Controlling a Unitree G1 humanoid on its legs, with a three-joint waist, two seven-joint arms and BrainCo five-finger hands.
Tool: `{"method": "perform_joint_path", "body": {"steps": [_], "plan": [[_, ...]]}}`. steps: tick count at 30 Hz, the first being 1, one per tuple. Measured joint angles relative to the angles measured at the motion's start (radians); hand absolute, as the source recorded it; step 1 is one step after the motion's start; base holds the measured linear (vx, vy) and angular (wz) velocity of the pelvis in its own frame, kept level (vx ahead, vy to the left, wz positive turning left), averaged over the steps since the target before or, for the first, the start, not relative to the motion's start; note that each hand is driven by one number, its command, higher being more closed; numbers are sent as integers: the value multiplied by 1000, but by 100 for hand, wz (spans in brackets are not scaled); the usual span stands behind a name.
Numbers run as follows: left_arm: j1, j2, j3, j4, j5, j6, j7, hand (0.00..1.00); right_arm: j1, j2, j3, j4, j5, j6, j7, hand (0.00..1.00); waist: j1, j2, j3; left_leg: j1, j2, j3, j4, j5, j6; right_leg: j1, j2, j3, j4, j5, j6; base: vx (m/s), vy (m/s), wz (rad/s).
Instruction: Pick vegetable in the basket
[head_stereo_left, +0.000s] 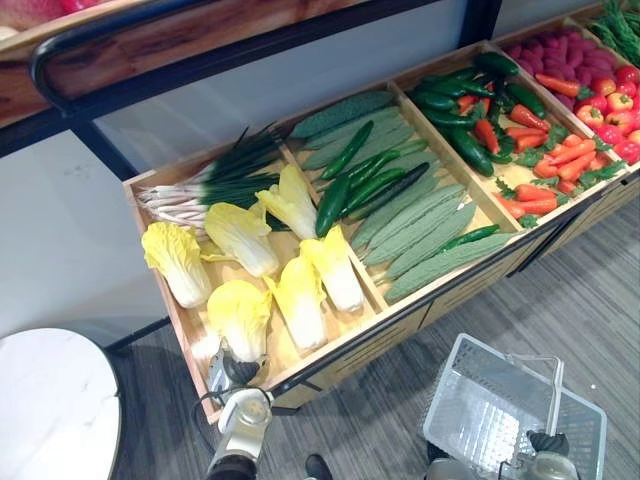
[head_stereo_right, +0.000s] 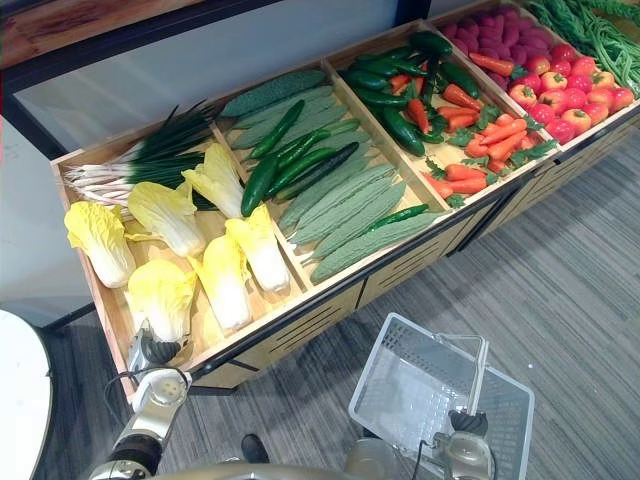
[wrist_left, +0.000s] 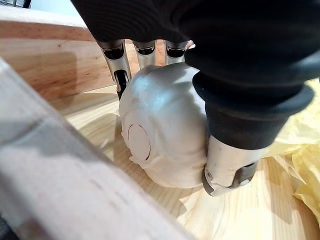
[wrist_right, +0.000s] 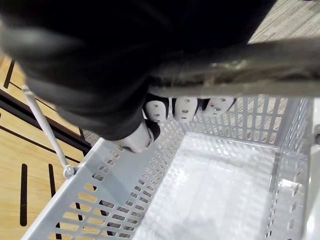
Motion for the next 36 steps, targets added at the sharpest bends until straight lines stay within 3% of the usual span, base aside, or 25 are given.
{"method": "perform_joint_path", "body": {"steps": [9,12,16,18,20,22,24,29,36], "plan": [[-5,3,29,7,-19,-6,5,100,-2,-8,-1,26,0,0,-1,100,-2,-3,2,3,-1,-3,0,-4,-2,7,0,2,-13,9,3,-3,-7,-2],[-20,-20,55,9,-119,-19,8,100,-4,-10,-1,37,0,1,0,100,-2,-5,3,14,0,-10,0,-4,-2,23,0,-7,-17,9,3,9,-24,6],[-15,-104,167,-139,-316,-34,30,100,7,4,-7,36,1,2,0,100,-25,-23,14,17,-1,-56,0,-4,-1,58,-5,-49,-28,9,4,-15,-23,23],[23,-135,169,-268,-365,-38,54,100,15,22,-15,34,3,3,0,100,-23,-52,28,16,-1,-66,0,-3,0,63,-6,-59,-28,8,3,-18,-22,17],[41,-147,166,-323,-388,-37,64,100,21,29,-24,31,3,4,0,100,-23,-62,27,15,-2,-72,0,-2,1,68,-7,-65,-28,8,3,2,-14,15],[58,-163,165,-429,-392,-37,80,100,36,29,-41,26,3,5,-1,100,-23,-64,25,16,-5,-92,0,-1,2,81,-11,-87,-26,6,1,24,-18,26],[64,-151,165,-535,-386,-40,96,100,48,24,-56,26,3,6,0,100,-19,-49,17,17,-5,-116,0,0,4,97,-13,-113,-20,0,-5,15,-22,28],[73,-148,138,-652,-349,-45,108,100,49,22,-62,23,2,6,4,100,-5,-28,0,17,-7,-144,0,5,10,111,-17,-139,-5,-11,-14,-10,-12,18],[85,-145,74,-775,-298,-45,104,100,47,22,-44,24,1,5,16,100,2,-35,-10,15,-6,-167,0,18,16,109,-21,-158,23,-22,-19,-52,-11,10]]}}
